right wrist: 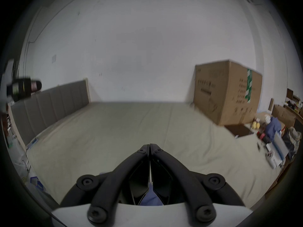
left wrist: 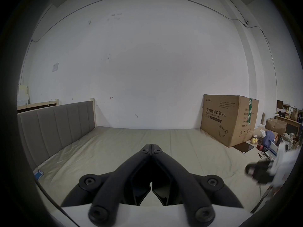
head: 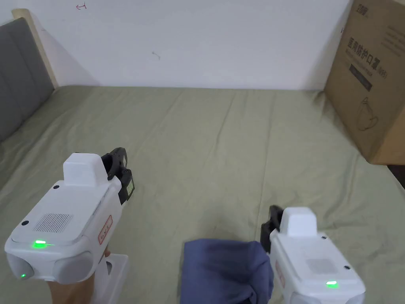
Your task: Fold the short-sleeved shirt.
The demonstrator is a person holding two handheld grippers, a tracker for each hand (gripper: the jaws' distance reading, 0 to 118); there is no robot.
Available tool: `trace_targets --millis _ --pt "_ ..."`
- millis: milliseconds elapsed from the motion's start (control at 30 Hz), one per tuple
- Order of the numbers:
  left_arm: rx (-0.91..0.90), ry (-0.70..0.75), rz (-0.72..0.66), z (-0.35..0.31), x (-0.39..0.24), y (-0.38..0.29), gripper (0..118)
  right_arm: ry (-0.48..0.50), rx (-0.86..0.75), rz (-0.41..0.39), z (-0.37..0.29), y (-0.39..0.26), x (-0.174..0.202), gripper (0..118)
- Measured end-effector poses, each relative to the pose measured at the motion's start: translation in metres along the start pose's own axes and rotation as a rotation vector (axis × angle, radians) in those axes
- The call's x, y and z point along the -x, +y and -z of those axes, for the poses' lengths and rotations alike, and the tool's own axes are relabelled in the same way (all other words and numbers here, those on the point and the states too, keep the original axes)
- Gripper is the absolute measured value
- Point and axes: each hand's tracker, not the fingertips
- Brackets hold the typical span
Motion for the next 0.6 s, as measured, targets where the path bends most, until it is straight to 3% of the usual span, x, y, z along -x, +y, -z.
trace_targets --millis 367,467,567,600 --pt "0.101 -0.008 -0.017 0.004 0.012 -0.030 0 -0.017 0.216 -0.062 0.037 -0.106 0.024 0" --pt "0.171 -0.028 -0.058 0.008 0.012 -0.044 0 -0.028 0.319 -0.043 0.045 -0.133 0.018 0" --pt "0.293 -0.070 -0.142 0.016 0.011 -0.062 0 -0.034 0.342 -0.043 0.044 -0.155 0.012 0" --pt "0.337 -0.092 -0.184 0.019 0.011 -0.070 0 -0.018 0.282 -0.070 0.044 -0.153 0.012 0"
